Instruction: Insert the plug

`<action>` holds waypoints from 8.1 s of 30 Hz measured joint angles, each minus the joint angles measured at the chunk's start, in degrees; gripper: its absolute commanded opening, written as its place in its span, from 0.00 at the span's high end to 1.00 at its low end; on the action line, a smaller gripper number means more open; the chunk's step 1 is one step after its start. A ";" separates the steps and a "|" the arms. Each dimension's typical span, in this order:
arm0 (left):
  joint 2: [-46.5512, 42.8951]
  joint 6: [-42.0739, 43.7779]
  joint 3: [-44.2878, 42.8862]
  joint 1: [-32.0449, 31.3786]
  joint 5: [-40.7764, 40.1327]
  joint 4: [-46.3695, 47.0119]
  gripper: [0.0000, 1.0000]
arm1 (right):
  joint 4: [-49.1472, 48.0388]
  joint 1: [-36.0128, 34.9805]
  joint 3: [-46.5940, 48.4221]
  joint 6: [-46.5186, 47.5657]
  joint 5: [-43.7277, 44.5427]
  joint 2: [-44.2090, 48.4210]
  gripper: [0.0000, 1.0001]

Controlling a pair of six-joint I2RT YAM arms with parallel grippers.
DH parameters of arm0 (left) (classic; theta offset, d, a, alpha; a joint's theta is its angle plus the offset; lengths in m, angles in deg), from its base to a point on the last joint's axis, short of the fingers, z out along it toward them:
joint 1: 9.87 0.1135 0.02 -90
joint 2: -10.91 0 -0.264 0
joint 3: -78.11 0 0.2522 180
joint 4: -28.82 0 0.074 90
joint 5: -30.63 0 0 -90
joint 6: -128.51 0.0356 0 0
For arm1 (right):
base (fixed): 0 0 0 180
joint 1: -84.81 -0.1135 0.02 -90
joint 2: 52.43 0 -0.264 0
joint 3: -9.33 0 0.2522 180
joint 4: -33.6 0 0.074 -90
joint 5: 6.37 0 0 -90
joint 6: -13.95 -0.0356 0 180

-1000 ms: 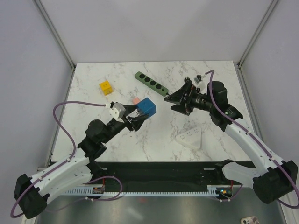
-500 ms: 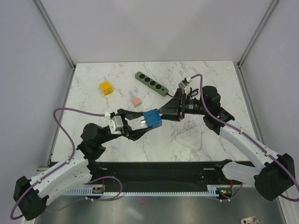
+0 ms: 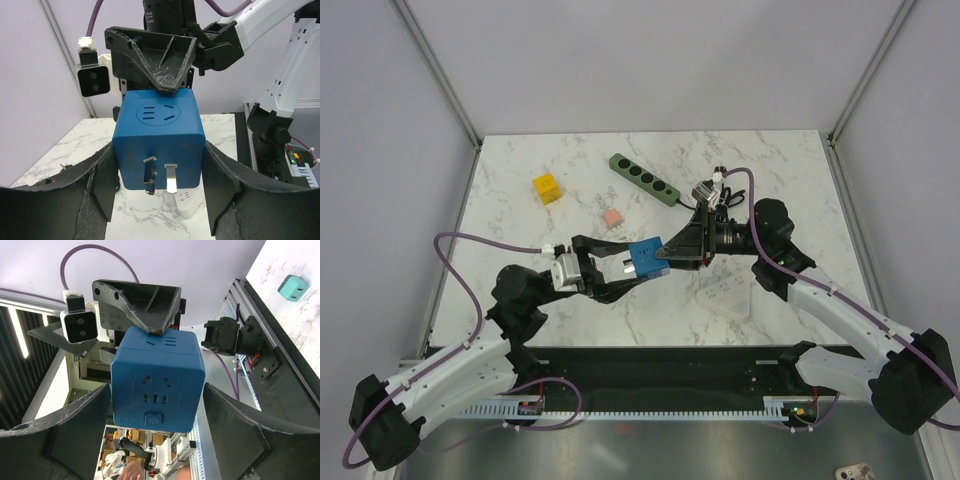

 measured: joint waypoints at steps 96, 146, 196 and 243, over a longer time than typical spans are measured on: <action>15.56 -46.10 -8.35 -0.22 -14.08 -46.38 0.22 | 87.71 12.94 33.22 76.70 50.51 -29.81 1.00; 65.35 -61.07 -23.82 -10.75 -12.81 -20.63 0.53 | 73.77 20.68 2.12 38.47 64.83 -6.64 1.00; 26.91 -30.40 -28.72 4.02 -20.79 -60.96 0.00 | 75.52 16.68 27.26 64.94 44.78 -26.88 1.00; 55.36 -39.12 -29.22 2.51 -5.20 -36.26 0.63 | 82.88 15.30 32.96 65.07 45.29 -34.40 1.00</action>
